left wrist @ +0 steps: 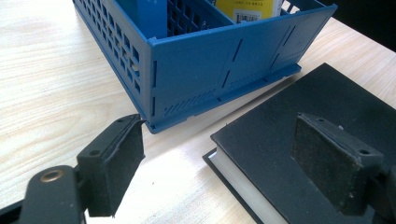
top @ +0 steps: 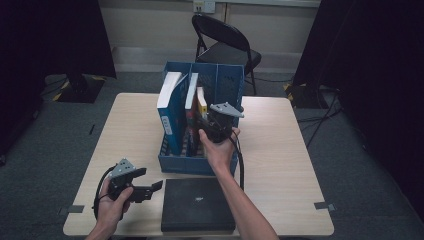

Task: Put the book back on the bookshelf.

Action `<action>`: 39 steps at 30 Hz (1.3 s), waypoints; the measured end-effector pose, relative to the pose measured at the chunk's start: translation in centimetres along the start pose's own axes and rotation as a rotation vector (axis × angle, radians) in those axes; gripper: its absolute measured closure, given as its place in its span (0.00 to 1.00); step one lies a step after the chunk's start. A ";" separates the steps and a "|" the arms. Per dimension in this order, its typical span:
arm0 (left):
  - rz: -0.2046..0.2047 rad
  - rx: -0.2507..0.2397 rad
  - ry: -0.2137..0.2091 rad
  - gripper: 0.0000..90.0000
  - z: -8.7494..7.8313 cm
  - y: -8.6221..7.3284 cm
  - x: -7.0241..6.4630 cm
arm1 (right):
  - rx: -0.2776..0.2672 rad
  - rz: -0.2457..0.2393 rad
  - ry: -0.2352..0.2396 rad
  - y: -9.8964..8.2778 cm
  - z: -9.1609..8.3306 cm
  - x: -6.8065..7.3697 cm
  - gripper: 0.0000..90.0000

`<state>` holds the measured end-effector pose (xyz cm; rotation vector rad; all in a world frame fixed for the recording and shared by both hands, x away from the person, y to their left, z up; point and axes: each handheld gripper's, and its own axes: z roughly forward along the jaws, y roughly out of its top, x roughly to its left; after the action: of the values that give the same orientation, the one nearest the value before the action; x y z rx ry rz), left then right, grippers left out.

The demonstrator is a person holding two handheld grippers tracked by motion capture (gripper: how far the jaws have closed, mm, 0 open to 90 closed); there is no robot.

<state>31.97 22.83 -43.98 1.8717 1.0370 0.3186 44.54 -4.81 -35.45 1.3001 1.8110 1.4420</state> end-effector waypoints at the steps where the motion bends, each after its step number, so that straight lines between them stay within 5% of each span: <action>1: 0.001 0.000 0.000 0.19 0.0 0.0 0.0 | -0.004 -0.004 0.008 -0.1 -0.1 0.0 0.69; 16: -0.004 0.000 0.001 0.19 0.1 0.0 -0.1 | 0.038 -0.019 0.079 1.5 0.2 -0.9 0.59; 27: -0.008 0.000 -0.002 0.19 0.1 -0.1 -0.1 | 0.085 -0.035 -0.040 2.9 1.6 -0.2 0.71; 32: -0.011 -0.002 0.003 0.19 0.0 -0.1 0.0 | 0.074 -0.023 -0.134 3.0 1.5 0.1 0.83; 39: -0.009 -0.001 0.000 0.19 0.1 -0.1 0.1 | 0.007 0.011 -0.178 3.1 1.5 -0.1 0.84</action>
<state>32.01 22.85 -44.08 1.8659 1.0452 0.3132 46.98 -4.20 -33.07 1.3964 1.6968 1.2826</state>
